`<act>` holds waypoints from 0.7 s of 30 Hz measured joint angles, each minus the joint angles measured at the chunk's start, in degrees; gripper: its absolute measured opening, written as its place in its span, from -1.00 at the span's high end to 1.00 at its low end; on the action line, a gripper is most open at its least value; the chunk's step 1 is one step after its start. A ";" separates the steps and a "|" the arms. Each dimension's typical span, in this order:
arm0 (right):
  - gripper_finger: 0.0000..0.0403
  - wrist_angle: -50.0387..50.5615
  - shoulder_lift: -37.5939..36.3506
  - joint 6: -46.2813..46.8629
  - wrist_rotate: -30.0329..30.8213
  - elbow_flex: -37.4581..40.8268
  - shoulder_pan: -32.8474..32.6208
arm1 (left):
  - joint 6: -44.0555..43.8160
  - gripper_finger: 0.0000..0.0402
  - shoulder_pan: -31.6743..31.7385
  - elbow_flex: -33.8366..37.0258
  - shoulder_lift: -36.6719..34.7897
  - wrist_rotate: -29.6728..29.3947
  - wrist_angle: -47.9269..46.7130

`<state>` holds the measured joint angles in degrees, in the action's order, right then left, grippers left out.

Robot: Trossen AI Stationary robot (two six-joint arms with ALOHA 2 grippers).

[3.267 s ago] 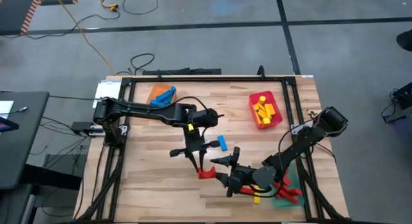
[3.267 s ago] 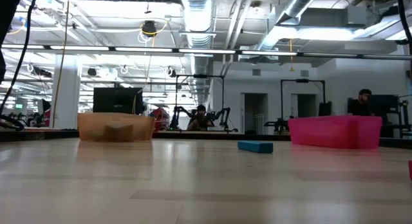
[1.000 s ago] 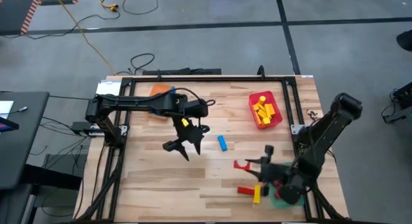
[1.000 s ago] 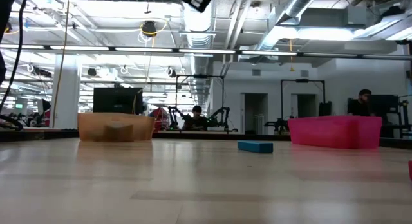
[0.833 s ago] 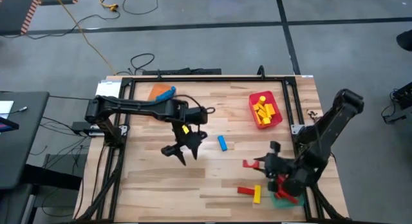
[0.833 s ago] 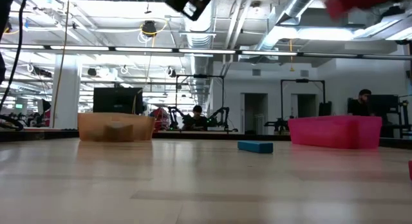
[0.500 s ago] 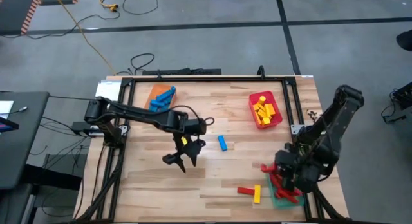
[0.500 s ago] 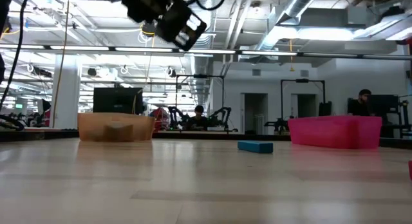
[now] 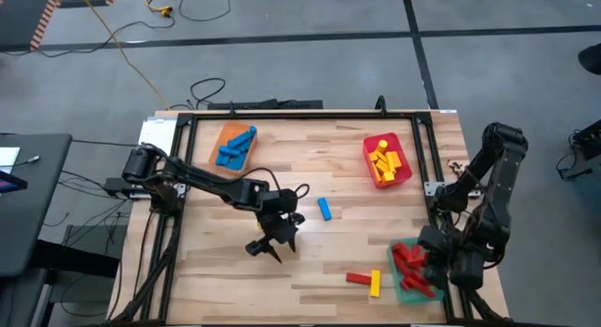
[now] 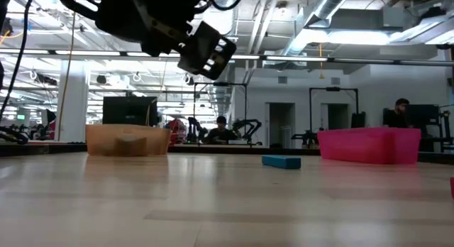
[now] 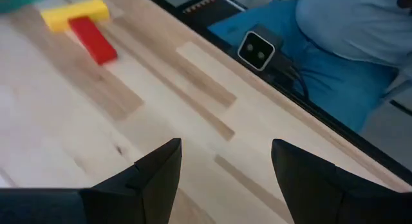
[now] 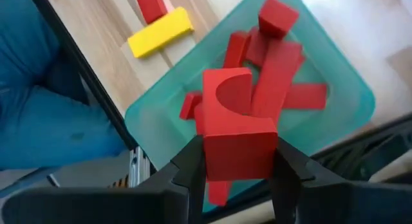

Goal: Sort blocks
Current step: Put the red arch block into the green bin, then put the yellow rectangle block into the red bin

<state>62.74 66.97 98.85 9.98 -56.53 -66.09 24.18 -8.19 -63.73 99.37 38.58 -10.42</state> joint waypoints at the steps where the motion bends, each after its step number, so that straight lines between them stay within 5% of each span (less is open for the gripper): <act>1: 0.35 -0.38 0.14 0.57 -0.71 0.00 0.04 | -0.02 -0.17 -0.41 0.02 0.10 -0.49 1.04; 12: 0.22 -6.59 3.55 0.33 -11.88 0.02 4.51 | 1.23 -0.17 -2.72 0.05 0.09 -3.63 8.63; 21: -0.21 -5.26 3.52 0.27 -12.38 0.02 6.62 | 1.57 -0.17 -4.39 0.05 0.09 -4.58 14.35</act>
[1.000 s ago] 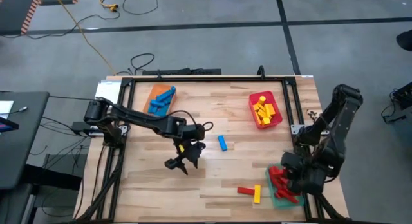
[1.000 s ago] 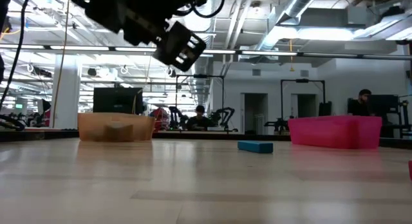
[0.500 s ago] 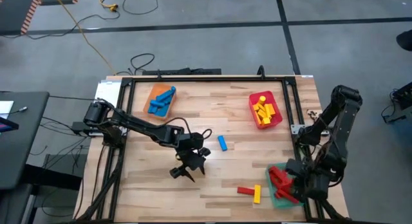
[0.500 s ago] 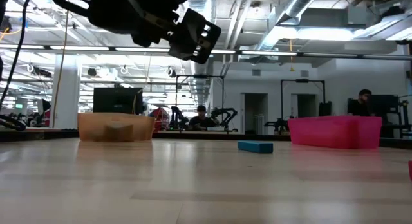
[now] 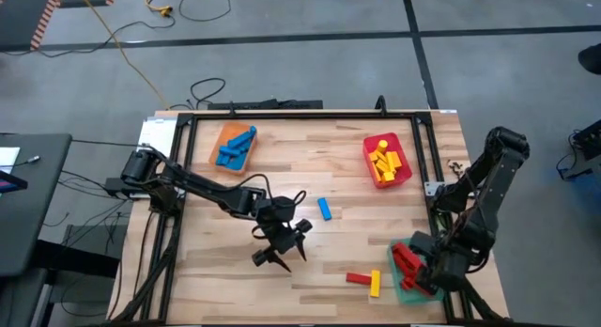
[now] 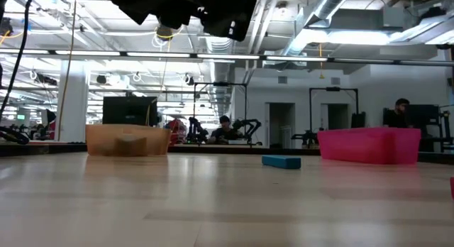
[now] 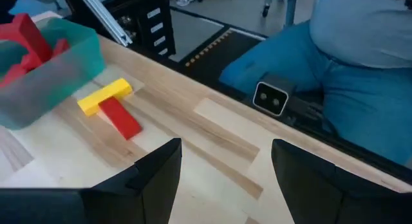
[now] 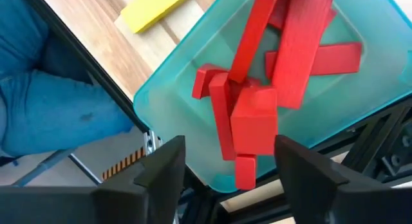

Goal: Sort blocks
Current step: Put the yellow rectangle block into the red bin

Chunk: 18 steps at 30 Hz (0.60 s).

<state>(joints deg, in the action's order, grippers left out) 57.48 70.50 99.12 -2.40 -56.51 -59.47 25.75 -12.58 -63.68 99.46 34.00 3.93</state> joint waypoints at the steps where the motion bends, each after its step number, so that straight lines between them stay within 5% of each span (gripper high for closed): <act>1: -0.25 0.07 0.00 -0.19 -0.22 0.00 0.19 | 0.17 -0.17 -0.20 0.00 0.00 -0.64 -0.02; 18: -0.32 -17.82 1.80 -13.32 3.81 0.00 9.99 | 0.36 -0.17 -0.55 0.00 0.00 -3.02 0.26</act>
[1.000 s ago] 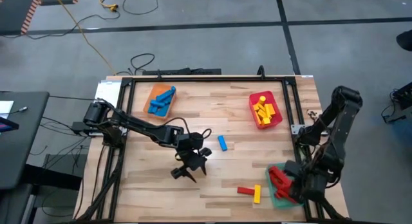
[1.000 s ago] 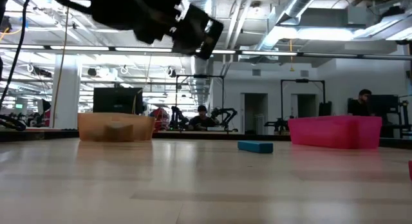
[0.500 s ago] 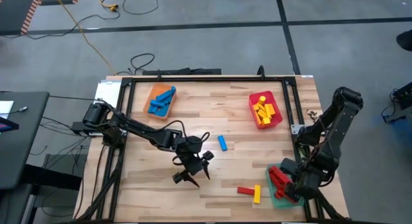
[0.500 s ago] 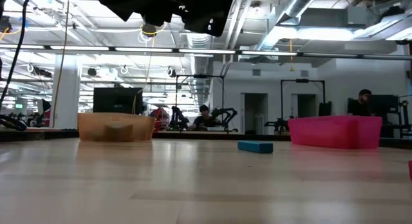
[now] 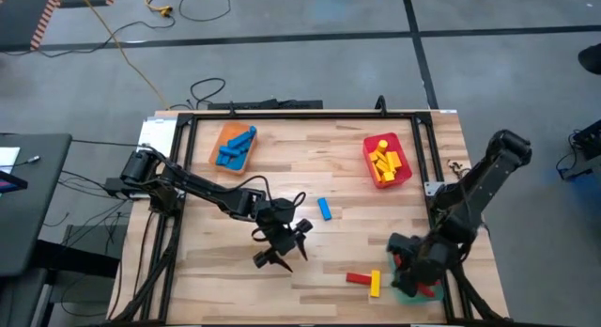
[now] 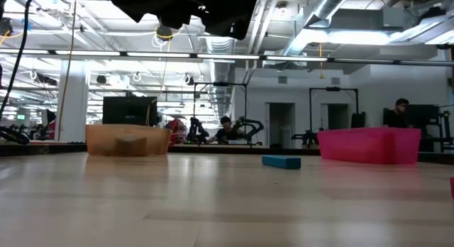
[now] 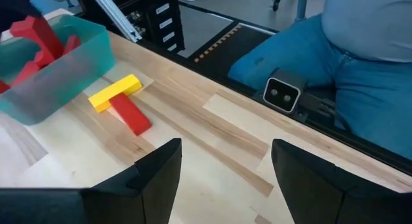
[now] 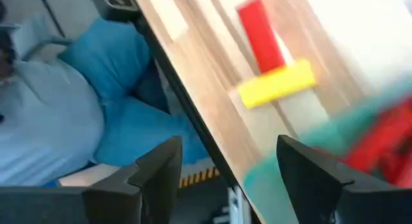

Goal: Sort blocks
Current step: Put the yellow rectangle block into the red bin

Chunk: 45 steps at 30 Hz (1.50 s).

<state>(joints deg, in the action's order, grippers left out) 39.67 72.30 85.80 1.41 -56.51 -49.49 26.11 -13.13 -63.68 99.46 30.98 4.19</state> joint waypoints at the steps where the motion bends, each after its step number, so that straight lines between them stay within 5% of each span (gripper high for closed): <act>1: -0.32 -1.67 0.73 -0.94 -0.09 0.00 0.83 | 0.00 -0.17 0.01 0.00 0.00 -0.29 -0.01; 15: -0.32 -14.33 16.35 -4.11 -19.11 -0.02 9.79 | 0.02 -0.17 0.02 0.00 0.00 -0.50 -0.31; 36: -0.31 -12.34 28.15 -15.49 -27.23 -0.20 18.43 | 0.22 -0.17 0.02 -0.02 0.01 -2.01 -6.75; 45: -0.31 -12.33 28.23 -28.76 -19.53 -3.50 24.08 | 1.54 -0.17 0.02 -0.02 0.01 -2.01 -7.38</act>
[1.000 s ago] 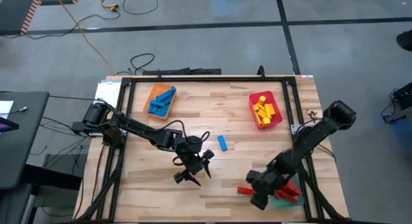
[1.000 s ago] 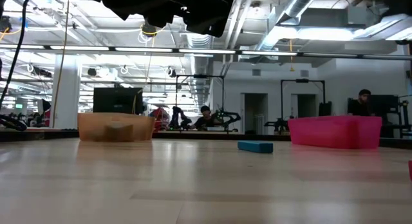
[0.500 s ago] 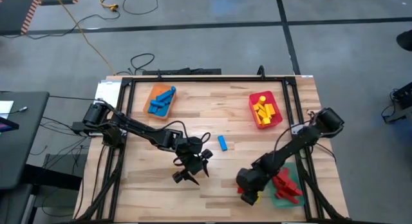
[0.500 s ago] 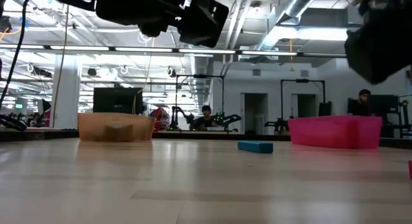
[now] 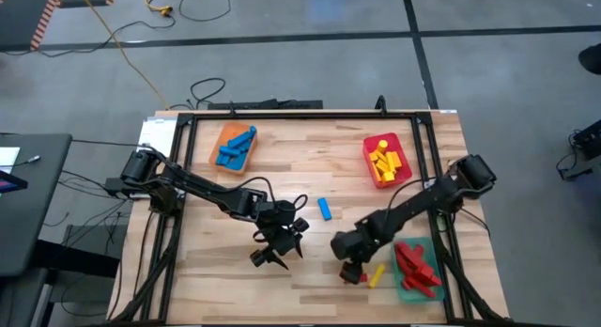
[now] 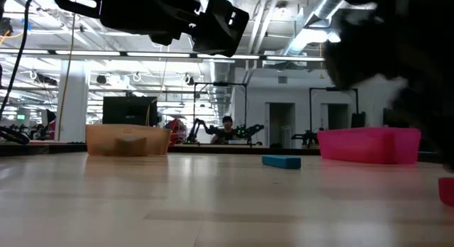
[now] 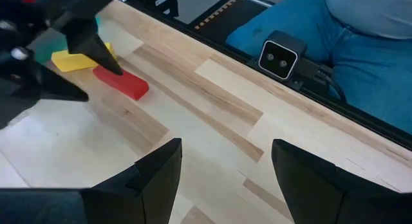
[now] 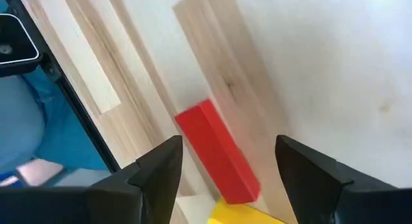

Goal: Sort blocks
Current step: Put the yellow rectangle block into the red bin

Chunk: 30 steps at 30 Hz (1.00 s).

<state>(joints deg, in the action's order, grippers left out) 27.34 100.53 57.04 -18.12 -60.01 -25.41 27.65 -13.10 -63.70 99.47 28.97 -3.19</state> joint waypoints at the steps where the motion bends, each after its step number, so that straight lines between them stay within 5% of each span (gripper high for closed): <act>1: -0.31 1.27 0.00 -1.50 0.12 -1.05 0.58 | -0.02 -0.17 0.00 0.00 -0.01 0.00 -0.01; 9: -0.31 21.71 -0.02 -14.20 0.14 -11.63 -1.32 | -0.35 -0.17 0.00 -0.02 0.00 0.00 -2.33; 15: -0.31 28.60 0.02 -24.22 6.07 -12.41 -7.94 | -0.09 -0.17 0.01 -0.02 -0.01 0.00 -2.56; 23: -0.31 30.33 0.75 -24.76 12.87 -12.41 -13.76 | 0.23 -0.17 0.02 -0.02 -0.01 0.02 -2.55; 30: -0.31 30.48 5.93 -27.10 12.96 -12.39 -14.34 | -0.55 -0.17 0.00 -0.02 -0.01 0.02 -2.55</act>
<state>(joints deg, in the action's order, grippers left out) 57.82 106.47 29.94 -5.16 -72.40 -39.75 27.10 -13.10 -63.72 99.46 28.99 -5.74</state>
